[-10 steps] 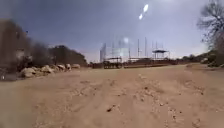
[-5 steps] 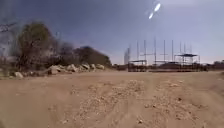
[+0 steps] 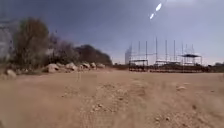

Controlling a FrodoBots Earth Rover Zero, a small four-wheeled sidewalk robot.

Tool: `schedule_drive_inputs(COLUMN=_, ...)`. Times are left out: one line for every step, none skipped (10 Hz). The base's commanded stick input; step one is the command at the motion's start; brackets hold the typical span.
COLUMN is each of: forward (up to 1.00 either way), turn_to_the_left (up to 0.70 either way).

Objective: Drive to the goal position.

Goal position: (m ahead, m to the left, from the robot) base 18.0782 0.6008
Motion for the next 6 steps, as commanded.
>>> schedule_drive_inputs(forward=0.85, turn_to_the_left=0.00)
schedule_drive_inputs(forward=0.85, turn_to_the_left=0.00)
schedule_drive_inputs(forward=0.85, turn_to_the_left=0.00)
schedule_drive_inputs(forward=0.85, turn_to_the_left=0.00)
schedule_drive_inputs(forward=0.85, turn_to_the_left=0.00)
schedule_drive_inputs(forward=0.85, turn_to_the_left=0.00)
